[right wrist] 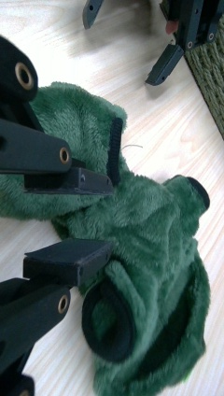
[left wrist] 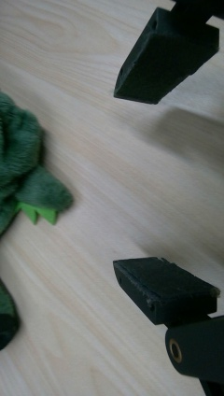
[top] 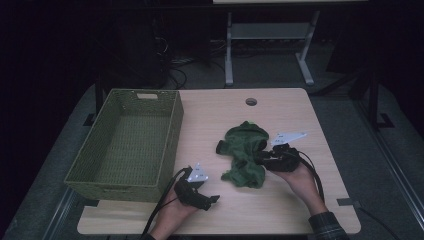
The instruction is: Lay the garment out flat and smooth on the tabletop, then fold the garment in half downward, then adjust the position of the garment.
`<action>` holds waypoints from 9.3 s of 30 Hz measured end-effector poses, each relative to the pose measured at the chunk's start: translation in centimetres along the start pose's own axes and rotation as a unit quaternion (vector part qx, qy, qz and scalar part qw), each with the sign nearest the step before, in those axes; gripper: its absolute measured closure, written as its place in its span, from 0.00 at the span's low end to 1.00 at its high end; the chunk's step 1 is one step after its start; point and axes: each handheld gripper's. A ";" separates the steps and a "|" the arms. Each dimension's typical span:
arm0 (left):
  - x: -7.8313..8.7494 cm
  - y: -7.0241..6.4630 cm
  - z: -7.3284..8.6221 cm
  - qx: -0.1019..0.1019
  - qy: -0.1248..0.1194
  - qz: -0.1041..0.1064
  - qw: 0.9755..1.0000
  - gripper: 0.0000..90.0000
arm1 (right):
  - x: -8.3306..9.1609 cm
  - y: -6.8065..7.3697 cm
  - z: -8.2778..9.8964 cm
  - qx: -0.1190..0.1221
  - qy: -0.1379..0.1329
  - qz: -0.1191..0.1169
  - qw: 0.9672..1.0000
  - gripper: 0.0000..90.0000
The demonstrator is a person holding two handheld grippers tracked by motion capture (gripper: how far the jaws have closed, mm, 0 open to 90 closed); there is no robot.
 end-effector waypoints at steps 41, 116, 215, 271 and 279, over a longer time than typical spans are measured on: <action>-4.6 8.9 -12.4 0.005 -0.047 -0.026 0.999 0.62 | -0.4 -6.4 -4.1 -0.039 -0.026 0.064 0.997 0.65; -3.2 7.9 -13.2 -0.010 -0.121 0.024 0.992 0.95 | 1.0 -6.3 -2.9 -0.045 -0.077 0.013 0.996 0.96; -4.0 2.5 -6.9 -0.024 -0.017 0.093 0.995 1.00 | 2.3 2.8 4.0 -0.014 0.041 -0.061 0.997 1.00; -4.9 -2.1 -5.2 -0.035 -0.005 0.141 0.989 0.98 | -2.1 -5.1 0.2 -0.037 0.012 0.031 0.999 1.00; -5.5 -0.9 -5.3 -0.030 0.000 0.123 0.992 0.98 | -2.6 -4.9 0.5 -0.036 0.028 0.014 0.999 1.00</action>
Point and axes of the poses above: each handheld gripper's, and its own axes: x roughly backward along the jaws, z roughly out of its underside, y roughly to its left, and after that the axes turned 3 degrees about -y, right-handed
